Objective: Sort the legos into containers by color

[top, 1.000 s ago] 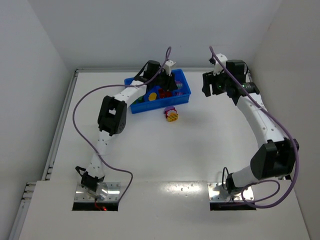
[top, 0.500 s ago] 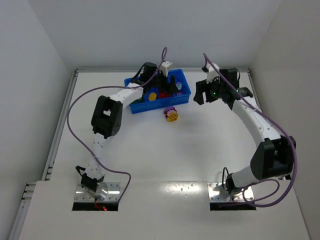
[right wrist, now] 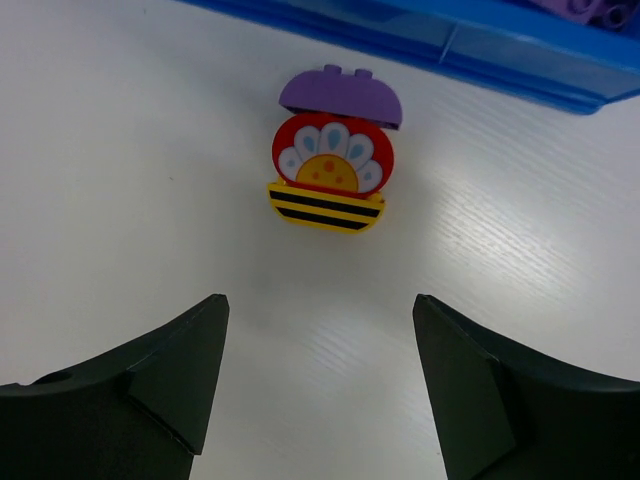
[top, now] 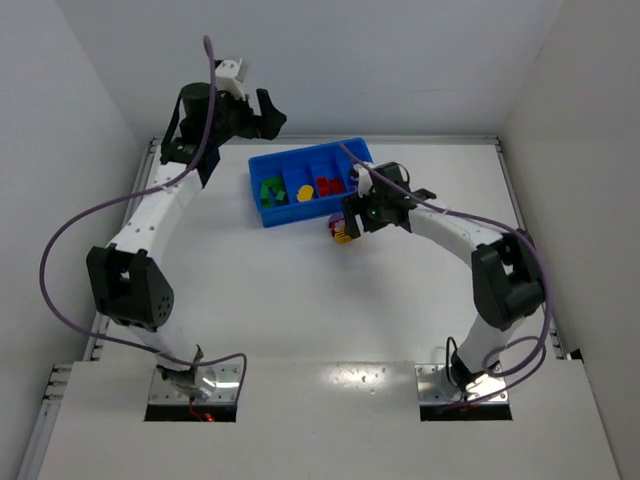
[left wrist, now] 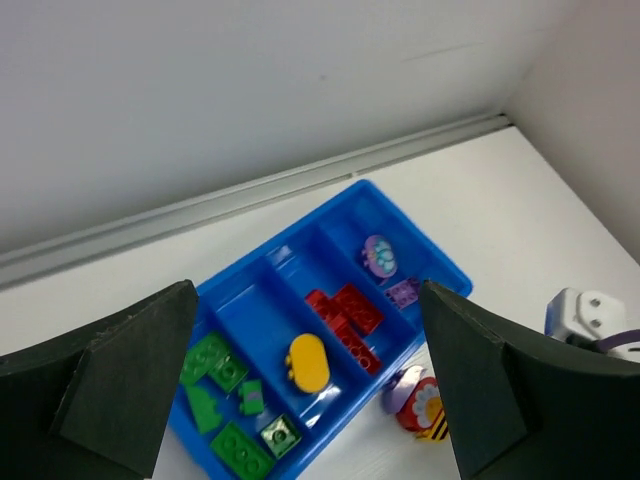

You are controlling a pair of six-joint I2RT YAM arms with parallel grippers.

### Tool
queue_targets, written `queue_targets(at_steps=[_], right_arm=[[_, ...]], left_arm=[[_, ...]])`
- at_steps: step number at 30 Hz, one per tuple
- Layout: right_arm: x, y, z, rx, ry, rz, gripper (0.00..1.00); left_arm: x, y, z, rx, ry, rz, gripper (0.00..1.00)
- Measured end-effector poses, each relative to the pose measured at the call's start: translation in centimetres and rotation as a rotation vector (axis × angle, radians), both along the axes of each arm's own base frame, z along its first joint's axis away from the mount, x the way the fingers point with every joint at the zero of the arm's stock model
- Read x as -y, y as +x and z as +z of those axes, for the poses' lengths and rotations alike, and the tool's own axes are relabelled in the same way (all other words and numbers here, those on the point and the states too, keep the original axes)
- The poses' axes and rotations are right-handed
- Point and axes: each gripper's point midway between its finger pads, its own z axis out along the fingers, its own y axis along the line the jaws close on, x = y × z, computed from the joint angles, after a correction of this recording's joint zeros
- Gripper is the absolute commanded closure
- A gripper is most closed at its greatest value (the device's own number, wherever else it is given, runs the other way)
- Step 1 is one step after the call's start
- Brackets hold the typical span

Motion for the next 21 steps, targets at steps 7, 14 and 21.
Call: queue_targets(at_steps=[7, 14, 21], right_arm=[[-1.6, 0.3, -4.7, -0.084, -0.06, -0.022, 0.24], [-3.1, 3.8, -5.1, -0.043, -0.082, -0.056, 0.09], [-3.9, 5.3, -5.5, -0.015, -0.107, -0.07, 0.04]], left_arm=[[-3.1, -1.9, -6.2, -0.182, 0.006, 0.085, 0.0], [-5.8, -2.3, -9.3, -0.28, -0.005, 0.117, 0.0], [-6.6, -2.3, -9.7, -0.289, -0.009, 0.127, 0.0]])
